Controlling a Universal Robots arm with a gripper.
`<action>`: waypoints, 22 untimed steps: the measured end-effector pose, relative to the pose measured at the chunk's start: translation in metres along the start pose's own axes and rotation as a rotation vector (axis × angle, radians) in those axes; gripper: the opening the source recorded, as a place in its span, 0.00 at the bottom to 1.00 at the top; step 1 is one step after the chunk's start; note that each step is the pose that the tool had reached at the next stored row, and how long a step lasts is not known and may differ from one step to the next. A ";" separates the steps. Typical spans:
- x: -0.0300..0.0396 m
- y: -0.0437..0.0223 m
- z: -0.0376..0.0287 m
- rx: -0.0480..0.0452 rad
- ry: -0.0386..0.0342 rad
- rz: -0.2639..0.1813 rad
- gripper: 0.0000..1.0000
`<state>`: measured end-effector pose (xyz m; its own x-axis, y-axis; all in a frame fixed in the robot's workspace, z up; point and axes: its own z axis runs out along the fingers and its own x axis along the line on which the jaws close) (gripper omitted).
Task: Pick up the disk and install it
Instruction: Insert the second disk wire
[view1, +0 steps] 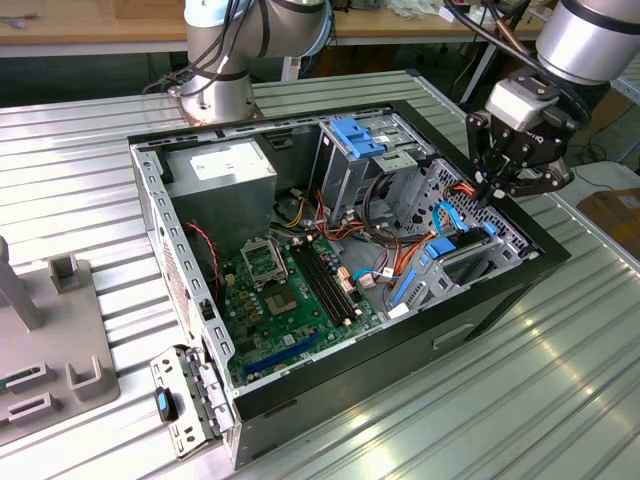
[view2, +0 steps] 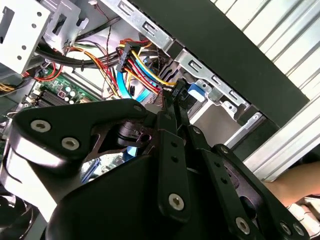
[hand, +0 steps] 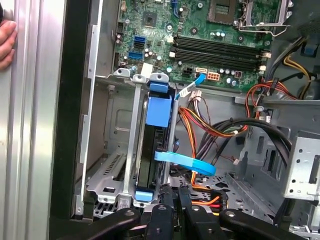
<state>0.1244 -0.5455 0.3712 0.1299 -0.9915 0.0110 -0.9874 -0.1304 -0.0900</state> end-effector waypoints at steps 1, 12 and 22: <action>-0.0001 0.0008 0.0002 -0.0001 0.0005 0.006 0.16; 0.0011 0.0094 0.0030 -0.0010 0.0077 0.081 0.16; 0.0074 0.0112 0.0042 0.0021 -0.0252 0.089 0.16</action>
<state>0.1147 -0.5543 0.3661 0.0437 -0.9988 -0.0223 -0.9949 -0.0415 -0.0916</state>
